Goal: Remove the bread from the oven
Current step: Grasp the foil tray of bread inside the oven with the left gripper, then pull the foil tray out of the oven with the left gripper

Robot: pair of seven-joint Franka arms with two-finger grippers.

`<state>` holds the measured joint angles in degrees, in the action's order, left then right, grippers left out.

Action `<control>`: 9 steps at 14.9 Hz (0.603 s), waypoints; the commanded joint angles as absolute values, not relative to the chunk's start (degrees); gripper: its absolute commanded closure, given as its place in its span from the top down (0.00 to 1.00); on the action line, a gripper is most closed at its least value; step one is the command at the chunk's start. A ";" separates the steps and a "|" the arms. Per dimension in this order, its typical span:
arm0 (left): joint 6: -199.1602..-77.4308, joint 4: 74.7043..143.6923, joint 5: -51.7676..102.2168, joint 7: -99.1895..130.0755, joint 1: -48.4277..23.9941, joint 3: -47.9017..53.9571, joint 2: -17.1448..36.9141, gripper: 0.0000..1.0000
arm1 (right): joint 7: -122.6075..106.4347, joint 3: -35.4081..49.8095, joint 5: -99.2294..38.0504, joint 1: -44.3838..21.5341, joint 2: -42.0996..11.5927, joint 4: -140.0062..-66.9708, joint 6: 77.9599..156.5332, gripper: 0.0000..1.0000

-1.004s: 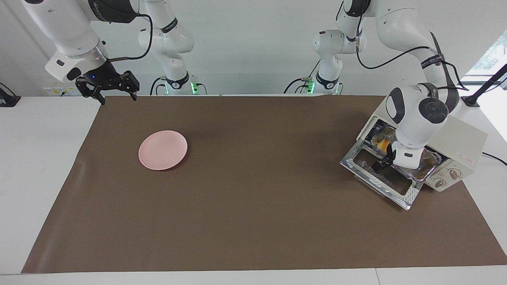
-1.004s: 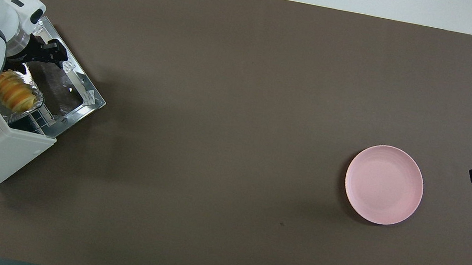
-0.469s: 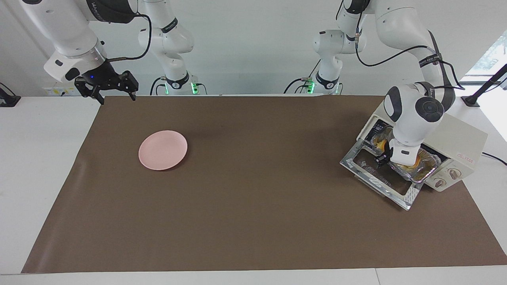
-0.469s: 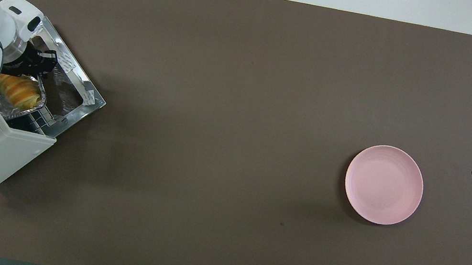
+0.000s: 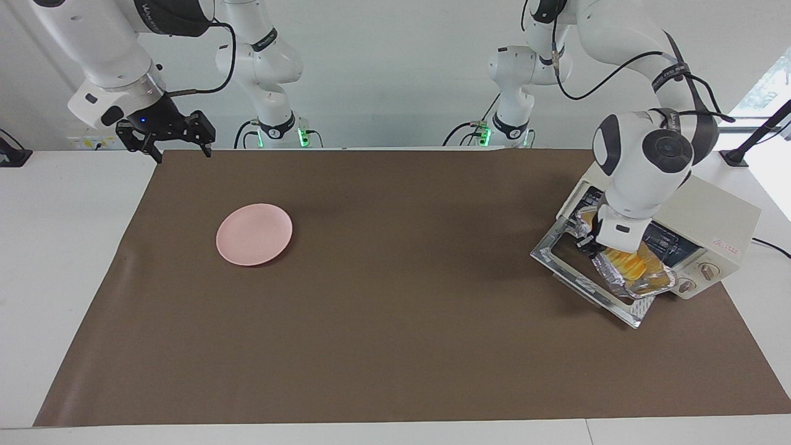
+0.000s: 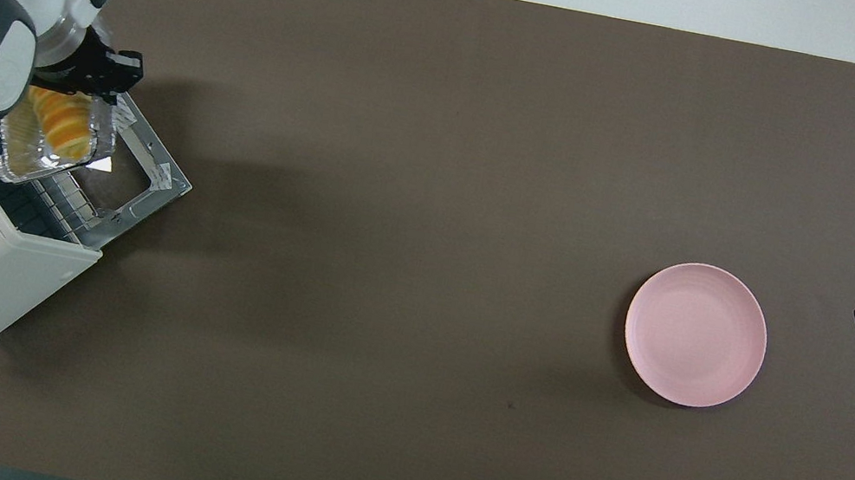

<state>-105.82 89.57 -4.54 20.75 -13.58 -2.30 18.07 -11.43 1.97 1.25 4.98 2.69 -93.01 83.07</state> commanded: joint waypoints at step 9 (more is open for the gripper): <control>-114.34 86.22 -1.50 34.88 -42.18 -2.99 28.47 0.00 | -11.87 2.55 1.67 5.80 3.78 -94.13 82.79 1.00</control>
<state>-111.94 86.55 -2.52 33.77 -40.74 -1.95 26.44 -11.43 1.92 1.25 4.99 2.69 -93.01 83.07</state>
